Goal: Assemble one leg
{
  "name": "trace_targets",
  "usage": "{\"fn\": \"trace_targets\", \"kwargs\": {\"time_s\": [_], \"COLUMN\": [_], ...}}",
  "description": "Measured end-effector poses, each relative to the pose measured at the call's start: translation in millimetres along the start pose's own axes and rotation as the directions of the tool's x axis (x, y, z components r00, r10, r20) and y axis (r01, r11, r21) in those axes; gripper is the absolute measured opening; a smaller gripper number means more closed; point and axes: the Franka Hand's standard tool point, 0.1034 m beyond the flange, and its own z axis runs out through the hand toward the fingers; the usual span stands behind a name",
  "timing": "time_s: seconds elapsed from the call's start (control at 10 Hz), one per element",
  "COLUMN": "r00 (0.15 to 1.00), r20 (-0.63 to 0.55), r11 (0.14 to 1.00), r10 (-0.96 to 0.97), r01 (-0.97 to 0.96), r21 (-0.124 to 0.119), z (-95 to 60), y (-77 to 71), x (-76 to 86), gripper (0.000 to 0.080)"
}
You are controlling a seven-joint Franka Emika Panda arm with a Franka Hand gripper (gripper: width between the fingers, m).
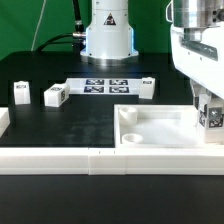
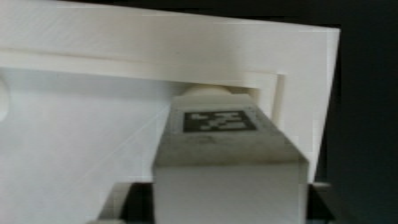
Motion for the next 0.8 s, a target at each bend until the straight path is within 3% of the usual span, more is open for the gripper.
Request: {"fn": "trace_targets", "kwargs": {"time_s": [0.1, 0.2, 0.3, 0.4, 0.8], "r00": [0.999, 0.995, 0.989, 0.960, 0.753], "r20": [0.000, 0.000, -0.001, 0.001, -0.011], "r11": [0.999, 0.995, 0.989, 0.960, 0.753], "r10": [-0.033, -0.102, -0.149, -0.279, -0.658], "r01": [0.033, 0.102, 0.149, 0.279, 0.658], "r21": [0.000, -0.001, -0.002, -0.002, -0.016], "z": [0.1, 0.4, 0.4, 0.6, 1.1], "y": [0.0, 0.2, 0.3, 0.3, 0.9], "x": [-0.2, -0.1, -2.0, -4.5, -12.6], "gripper": [0.0375, 0.0564, 0.0564, 0.0624, 0.0649]}}
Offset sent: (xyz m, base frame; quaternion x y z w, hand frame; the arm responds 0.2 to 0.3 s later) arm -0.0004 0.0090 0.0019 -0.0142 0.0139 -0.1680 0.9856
